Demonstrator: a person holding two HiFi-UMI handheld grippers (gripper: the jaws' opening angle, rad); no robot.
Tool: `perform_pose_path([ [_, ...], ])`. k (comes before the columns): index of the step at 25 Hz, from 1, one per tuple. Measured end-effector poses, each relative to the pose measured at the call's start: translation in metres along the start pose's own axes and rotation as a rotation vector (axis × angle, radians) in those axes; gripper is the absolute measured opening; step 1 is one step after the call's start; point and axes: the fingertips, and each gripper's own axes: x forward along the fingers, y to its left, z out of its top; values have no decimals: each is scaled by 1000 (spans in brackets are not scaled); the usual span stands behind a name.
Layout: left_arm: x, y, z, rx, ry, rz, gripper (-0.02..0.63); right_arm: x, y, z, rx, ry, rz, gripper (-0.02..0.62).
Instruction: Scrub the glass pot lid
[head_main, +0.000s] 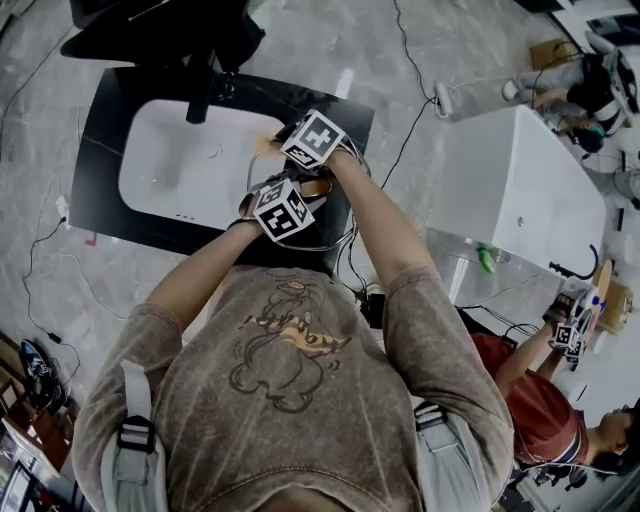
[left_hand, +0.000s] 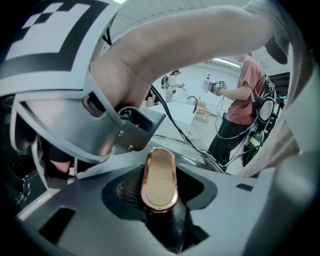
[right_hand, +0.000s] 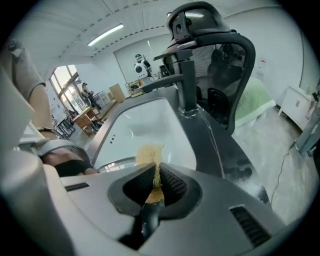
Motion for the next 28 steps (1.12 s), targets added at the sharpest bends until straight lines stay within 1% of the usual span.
perform_pose_path([
  [6, -1, -3, 1, 3, -4, 8, 181, 7, 26, 4, -26, -26, 135, 37],
  [9, -1, -3, 2, 5, -5, 10, 181, 10, 37, 5, -65, -18, 170, 37],
  [11, -1, -3, 3, 7, -7, 13, 181, 11, 44, 5, -83, 2, 200, 37],
  [13, -1, -3, 3, 10, -9, 18, 181, 12, 53, 5, -77, 32, 249, 37],
  [15, -1, -4, 3, 12, -11, 22, 181, 13, 65, 3, -70, 83, 314, 37],
  [17, -1, -5, 4, 11, -13, 23, 181, 14, 74, 0, -75, 130, 356, 37],
  [19, -1, -4, 5, 11, -13, 22, 181, 13, 74, 0, -76, 137, 359, 37],
  [23, -2, -3, 4, 14, -13, 29, 183, 13, 71, 2, -61, 117, 340, 37],
  [26, -2, -5, 3, 15, -16, 33, 183, 11, 68, 4, -50, 76, 311, 37],
  [28, -1, -4, 2, 14, -17, 36, 183, 10, 60, 6, -45, 34, 273, 37],
])
